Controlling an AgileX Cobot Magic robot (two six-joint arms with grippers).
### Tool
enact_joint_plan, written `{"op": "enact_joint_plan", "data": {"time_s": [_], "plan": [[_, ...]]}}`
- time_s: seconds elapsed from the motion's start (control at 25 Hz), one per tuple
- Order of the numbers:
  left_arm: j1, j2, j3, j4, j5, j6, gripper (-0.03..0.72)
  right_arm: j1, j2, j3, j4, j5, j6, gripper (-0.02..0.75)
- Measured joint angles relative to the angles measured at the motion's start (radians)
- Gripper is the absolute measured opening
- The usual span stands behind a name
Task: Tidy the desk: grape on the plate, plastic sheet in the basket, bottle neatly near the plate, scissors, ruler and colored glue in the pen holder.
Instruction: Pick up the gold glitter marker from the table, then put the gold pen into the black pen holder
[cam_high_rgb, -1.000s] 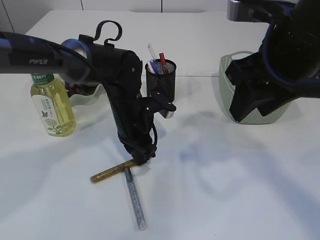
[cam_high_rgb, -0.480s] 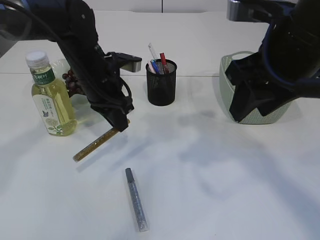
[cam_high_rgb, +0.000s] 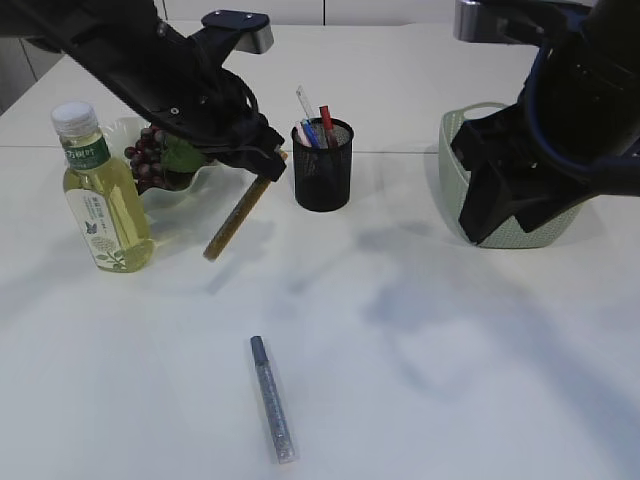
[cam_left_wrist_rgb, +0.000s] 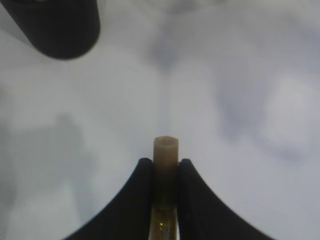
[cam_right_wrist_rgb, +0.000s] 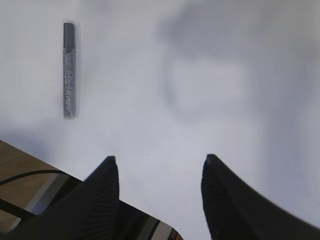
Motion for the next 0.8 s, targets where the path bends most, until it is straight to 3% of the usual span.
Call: {"op": "enact_joint_plan", "data": {"time_s": [0.2,0.36,0.6,0.8], "plan": [[0.000,-0.059,0.170,-0.166,-0.389,0.161,0.084,0.000,0.000,0.000,0.000,0.000,-0.005,0.423],[-0.031,-0.062,0.210,-0.288,-0.676,0.286,0.084,0.000,0.000,0.000,0.000,0.000,-0.007,0.423],[-0.113,-0.043,0.205,-0.321,-1.025,0.308,0.084,0.000,0.000,0.000,0.000,0.000,-0.009,0.423],[-0.129,0.043,0.109,-0.325,-1.067,0.277,0.084,0.000,0.000,0.000,0.000,0.000,-0.011,0.423]]}}
